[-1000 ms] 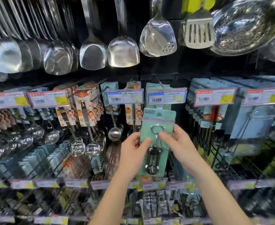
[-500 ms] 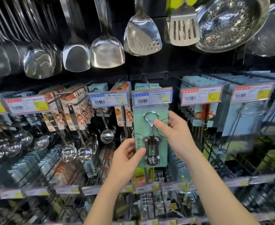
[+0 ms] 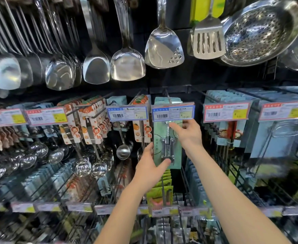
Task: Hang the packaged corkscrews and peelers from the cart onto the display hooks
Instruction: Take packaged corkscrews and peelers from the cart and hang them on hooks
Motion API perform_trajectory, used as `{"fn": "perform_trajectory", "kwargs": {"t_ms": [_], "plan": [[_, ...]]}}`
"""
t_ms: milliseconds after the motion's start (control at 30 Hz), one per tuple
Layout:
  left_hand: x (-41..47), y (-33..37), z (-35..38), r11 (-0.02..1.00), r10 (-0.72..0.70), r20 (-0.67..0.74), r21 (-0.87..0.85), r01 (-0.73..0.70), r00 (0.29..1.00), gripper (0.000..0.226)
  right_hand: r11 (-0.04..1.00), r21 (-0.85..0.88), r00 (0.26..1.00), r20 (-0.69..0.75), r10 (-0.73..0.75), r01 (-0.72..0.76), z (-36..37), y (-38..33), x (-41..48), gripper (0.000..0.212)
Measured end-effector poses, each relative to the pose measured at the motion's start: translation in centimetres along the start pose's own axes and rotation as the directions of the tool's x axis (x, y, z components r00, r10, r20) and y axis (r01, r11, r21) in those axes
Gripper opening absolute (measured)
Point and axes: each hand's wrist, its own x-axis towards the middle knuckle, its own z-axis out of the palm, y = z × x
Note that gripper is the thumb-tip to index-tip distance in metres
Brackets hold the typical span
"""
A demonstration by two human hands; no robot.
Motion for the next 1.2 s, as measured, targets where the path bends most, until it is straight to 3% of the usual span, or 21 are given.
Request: {"fn": "perform_trajectory", "kwargs": {"t_ms": [67, 167, 467, 733, 1000, 1200], "plan": [[0.1, 0.4, 0.1, 0.998, 0.033, -0.039, 0.054, -0.031, 0.999, 0.099, 0.998, -0.067, 1.000, -0.017, -0.001, 0.000, 0.4, 0.4, 1.0, 0.023], [0.4, 0.4, 0.1, 0.997, 0.044, -0.065, 0.069, -0.039, 0.997, 0.089, 0.982, -0.184, 0.999, 0.020, -0.036, 0.039, 0.8, 1.3, 2.4, 0.037], [-0.6, 0.5, -0.2, 0.998, 0.060, 0.037, 0.024, -0.061, 0.998, 0.064, 0.948, -0.284, 0.988, 0.013, 0.152, -0.142, 1.4, 3.4, 5.0, 0.051], [-0.2, 0.4, 0.5, 0.962, 0.184, 0.098, 0.187, -0.200, 0.978, 0.059, 0.905, -0.414, 0.994, -0.076, 0.075, -0.100, -0.9, 3.8, 1.0, 0.046], [0.2, 4.3, 7.9, 0.894, 0.312, 0.334, 0.215, -0.394, 0.890, 0.054, 0.808, -0.585, 0.998, -0.037, 0.055, -0.066, -12.6, 5.5, -3.8, 0.029], [-2.1, 9.1, 18.1, 0.819, 0.363, 0.521, 0.218, -0.531, 0.773, 0.052, 0.772, -0.617, 0.976, -0.218, 0.019, -0.153, -26.3, 6.8, -8.7, 0.030]]}}
